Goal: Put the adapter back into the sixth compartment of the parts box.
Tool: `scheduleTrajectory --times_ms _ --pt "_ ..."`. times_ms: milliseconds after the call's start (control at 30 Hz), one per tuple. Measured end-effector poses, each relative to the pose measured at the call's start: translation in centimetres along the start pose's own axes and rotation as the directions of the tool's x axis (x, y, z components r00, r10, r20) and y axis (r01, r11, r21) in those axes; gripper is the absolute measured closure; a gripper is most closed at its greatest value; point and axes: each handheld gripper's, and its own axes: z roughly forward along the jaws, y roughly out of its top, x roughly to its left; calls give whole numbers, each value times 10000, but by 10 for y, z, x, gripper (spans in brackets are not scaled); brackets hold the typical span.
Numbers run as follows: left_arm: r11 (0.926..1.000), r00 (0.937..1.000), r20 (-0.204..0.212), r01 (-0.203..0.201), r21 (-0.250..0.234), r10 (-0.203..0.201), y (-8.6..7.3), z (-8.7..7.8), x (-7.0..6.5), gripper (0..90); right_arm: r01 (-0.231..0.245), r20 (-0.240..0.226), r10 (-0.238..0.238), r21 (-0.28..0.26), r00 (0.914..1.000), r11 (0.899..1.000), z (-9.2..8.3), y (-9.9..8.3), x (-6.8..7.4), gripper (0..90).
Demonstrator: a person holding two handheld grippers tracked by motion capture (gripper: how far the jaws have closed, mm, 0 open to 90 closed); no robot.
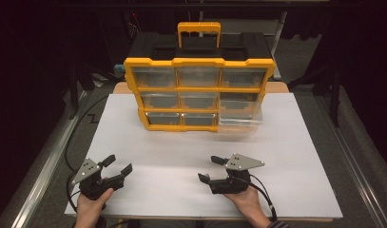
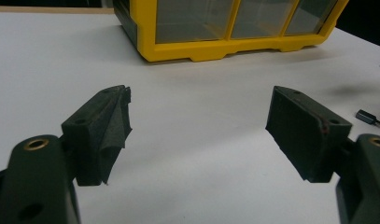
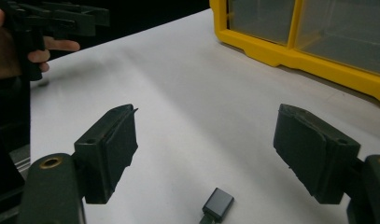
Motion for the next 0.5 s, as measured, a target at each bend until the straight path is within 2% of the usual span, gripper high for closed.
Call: scheduleTrajectory --times_ms 100,267,400,467,500 --pt "10000 10000 2 1 -5 -1 0 0 0 227 11 248 -14 116 9997 9999 1 2 -1 243" --pt "10000 10000 -4 -1 4 1 0 0 0 227 14 398 -33 461 9992 9989 2 4 -3 272" --pt "10000 10000 -4 19 -9 -19 0 0 0 227 24 428 -79 1284 9991 9917 5 7 -3 339" --pt "10000 10000 -2 10 -3 -10 0 0 0 227 44 414 -104 1417 9991 9899 5 8 -3 353" --pt "10000 10000 -34 24 27 -24 0 0 0 227 162 418 -242 1828 9988 9830 6 10 -2 371"
